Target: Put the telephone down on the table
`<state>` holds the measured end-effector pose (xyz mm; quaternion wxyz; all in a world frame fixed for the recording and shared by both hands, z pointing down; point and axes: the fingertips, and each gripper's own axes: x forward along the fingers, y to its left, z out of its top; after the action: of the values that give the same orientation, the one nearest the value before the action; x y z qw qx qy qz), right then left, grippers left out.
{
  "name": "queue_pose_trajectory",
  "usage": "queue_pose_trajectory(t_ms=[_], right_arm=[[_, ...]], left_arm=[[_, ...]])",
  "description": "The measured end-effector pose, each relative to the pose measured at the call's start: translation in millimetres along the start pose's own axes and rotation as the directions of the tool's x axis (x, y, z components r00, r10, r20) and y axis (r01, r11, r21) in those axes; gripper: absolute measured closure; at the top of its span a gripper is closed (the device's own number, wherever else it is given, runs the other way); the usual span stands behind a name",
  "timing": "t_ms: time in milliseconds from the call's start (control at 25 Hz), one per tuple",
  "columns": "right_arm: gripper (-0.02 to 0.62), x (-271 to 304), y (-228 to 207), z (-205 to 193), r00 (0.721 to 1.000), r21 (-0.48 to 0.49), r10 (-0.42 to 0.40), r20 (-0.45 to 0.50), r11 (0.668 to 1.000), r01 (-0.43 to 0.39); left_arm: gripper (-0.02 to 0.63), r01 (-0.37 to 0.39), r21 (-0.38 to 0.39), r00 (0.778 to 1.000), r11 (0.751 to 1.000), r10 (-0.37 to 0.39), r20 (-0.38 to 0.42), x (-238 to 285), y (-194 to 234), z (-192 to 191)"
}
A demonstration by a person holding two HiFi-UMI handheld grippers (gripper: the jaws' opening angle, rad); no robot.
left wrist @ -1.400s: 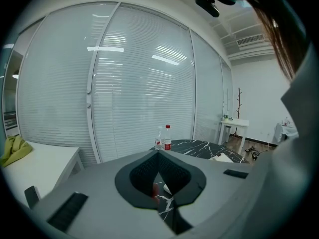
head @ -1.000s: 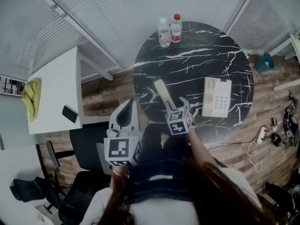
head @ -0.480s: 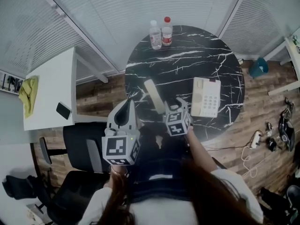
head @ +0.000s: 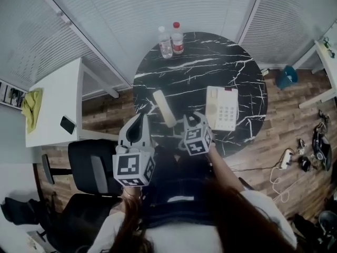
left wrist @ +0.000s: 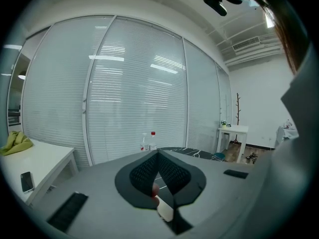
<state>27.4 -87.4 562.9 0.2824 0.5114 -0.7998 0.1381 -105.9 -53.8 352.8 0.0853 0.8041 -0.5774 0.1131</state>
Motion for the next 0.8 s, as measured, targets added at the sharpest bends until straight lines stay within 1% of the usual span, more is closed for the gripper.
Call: queue_pose_trajectory(t_ms=[200,480,640,800], right_arm=[[0.591,-6.9,-9.3,-0.9,0.999,0.028,-0.029,0.02,0.999,0.029],[0.591,-12.7,-17.2,0.3,0.998,0.035,-0.052,0.033,0.998,0.051],[0.591,-19.0,-19.9,0.3,0.997,0.044,-0.071,0.041,0.997,0.069],[0.592,-34.2,-19.2,0.0,0.993,0.075,-0.096,0.065,0.993,0.091]], left_arm=[[0.606,0.017,0.019,1.0,1.0,-0.017,0.001,-3.5,-14.2,2.5],[0.606,0.035,0.037,0.999,0.999,-0.035,0.003,-2.9,-19.0,3.9],[0.606,0.043,0.032,0.999,0.999,-0.043,0.002,-5.8,-17.3,2.7],[0.606,0.059,0.026,0.998,0.998,-0.059,0.003,-17.7,-17.6,-2.1]])
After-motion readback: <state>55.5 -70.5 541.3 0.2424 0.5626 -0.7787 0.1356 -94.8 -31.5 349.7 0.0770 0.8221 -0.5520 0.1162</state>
